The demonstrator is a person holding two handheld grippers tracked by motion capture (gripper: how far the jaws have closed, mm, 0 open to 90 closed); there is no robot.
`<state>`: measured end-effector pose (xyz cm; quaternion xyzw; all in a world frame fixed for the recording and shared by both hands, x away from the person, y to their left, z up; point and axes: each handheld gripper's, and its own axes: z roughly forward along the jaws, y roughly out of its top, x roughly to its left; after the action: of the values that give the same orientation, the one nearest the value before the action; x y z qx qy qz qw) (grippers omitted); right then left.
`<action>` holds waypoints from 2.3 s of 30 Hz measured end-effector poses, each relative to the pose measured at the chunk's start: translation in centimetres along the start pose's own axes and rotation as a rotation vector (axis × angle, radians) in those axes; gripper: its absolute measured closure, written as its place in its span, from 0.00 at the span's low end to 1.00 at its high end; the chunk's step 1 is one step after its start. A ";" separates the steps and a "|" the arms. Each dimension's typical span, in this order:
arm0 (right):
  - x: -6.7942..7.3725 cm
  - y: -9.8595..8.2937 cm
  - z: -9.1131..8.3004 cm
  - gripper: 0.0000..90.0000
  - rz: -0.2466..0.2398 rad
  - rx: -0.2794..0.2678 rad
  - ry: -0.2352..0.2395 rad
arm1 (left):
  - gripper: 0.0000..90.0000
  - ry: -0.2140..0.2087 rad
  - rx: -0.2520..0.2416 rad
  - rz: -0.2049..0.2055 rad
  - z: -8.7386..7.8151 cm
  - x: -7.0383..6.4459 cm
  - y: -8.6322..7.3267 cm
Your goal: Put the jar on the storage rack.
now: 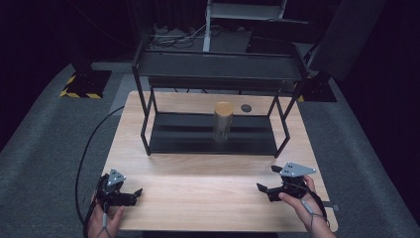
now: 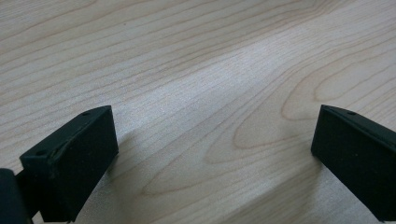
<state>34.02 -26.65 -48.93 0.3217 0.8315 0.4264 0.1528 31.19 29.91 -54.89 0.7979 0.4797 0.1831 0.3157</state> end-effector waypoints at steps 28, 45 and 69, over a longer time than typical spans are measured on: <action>0.2 -3.6 1.2 0.10 0.035 0.068 -0.023 | 0.01 0.000 0.000 0.000 0.0 0.0 0.0; 0.4 -5.0 1.7 0.10 0.043 0.107 -0.034 | 0.00 0.000 0.000 0.000 0.0 0.0 0.0; 0.5 -5.8 2.1 0.07 0.021 0.136 -0.064 | 0.01 0.001 -0.001 0.000 0.0 0.0 0.0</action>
<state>32.38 -27.52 -54.87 0.3536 0.8497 0.3601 0.1525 31.19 29.90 -54.89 0.7977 0.4798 0.1836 0.3158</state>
